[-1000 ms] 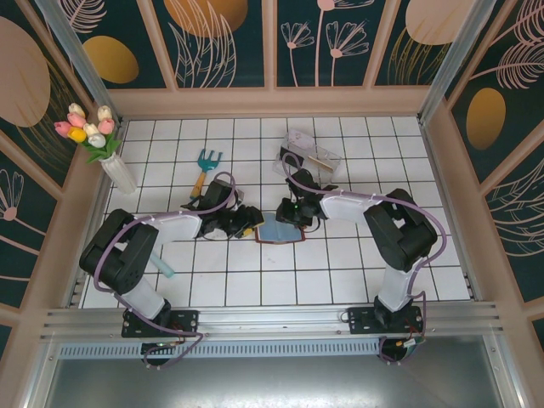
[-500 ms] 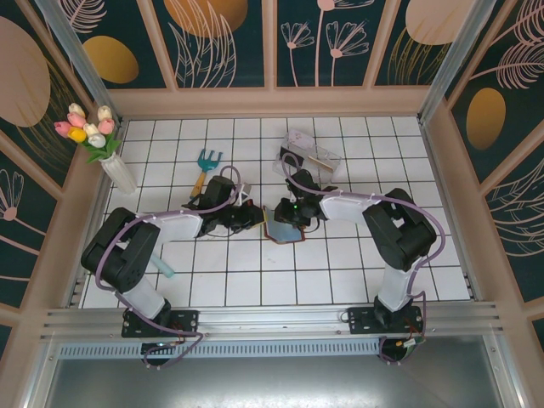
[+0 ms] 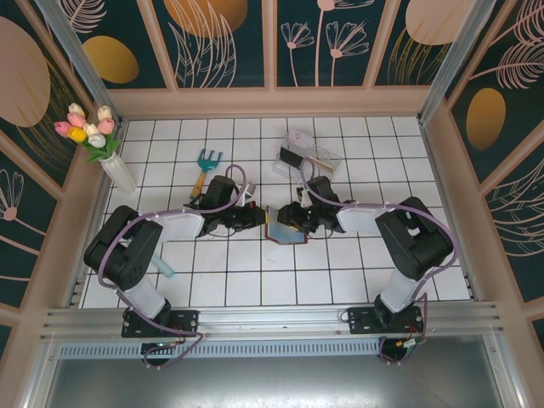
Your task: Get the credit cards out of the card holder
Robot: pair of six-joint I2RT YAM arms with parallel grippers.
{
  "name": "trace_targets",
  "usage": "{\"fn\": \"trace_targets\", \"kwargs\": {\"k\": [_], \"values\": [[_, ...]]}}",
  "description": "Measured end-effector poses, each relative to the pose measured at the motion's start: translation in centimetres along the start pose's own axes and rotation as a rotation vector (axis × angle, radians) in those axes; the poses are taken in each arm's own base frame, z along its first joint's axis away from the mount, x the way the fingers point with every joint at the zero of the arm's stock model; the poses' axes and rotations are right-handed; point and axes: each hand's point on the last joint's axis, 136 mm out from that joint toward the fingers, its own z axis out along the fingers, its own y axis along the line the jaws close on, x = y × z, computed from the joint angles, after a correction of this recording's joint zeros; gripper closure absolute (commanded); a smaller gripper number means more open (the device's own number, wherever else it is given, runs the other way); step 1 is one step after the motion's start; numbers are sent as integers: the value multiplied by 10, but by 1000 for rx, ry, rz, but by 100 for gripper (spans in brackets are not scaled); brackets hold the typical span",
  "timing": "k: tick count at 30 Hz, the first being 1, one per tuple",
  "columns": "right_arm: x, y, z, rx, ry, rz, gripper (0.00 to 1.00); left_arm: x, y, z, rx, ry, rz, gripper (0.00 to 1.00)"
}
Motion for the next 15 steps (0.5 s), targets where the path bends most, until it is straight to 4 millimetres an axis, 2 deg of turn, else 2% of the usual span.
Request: {"fn": "trace_targets", "kwargs": {"k": [2,7,15], "values": [[3,8,-3,-35,16,-28,46,-1,-1,0,0,0,21,100],[8,19,-6,-80,42,-96,44,-3,-3,0,3,-2,46,100],[25,21,0,-59,79,-213,40,-1,-1,2,5,8,44,100]]}}
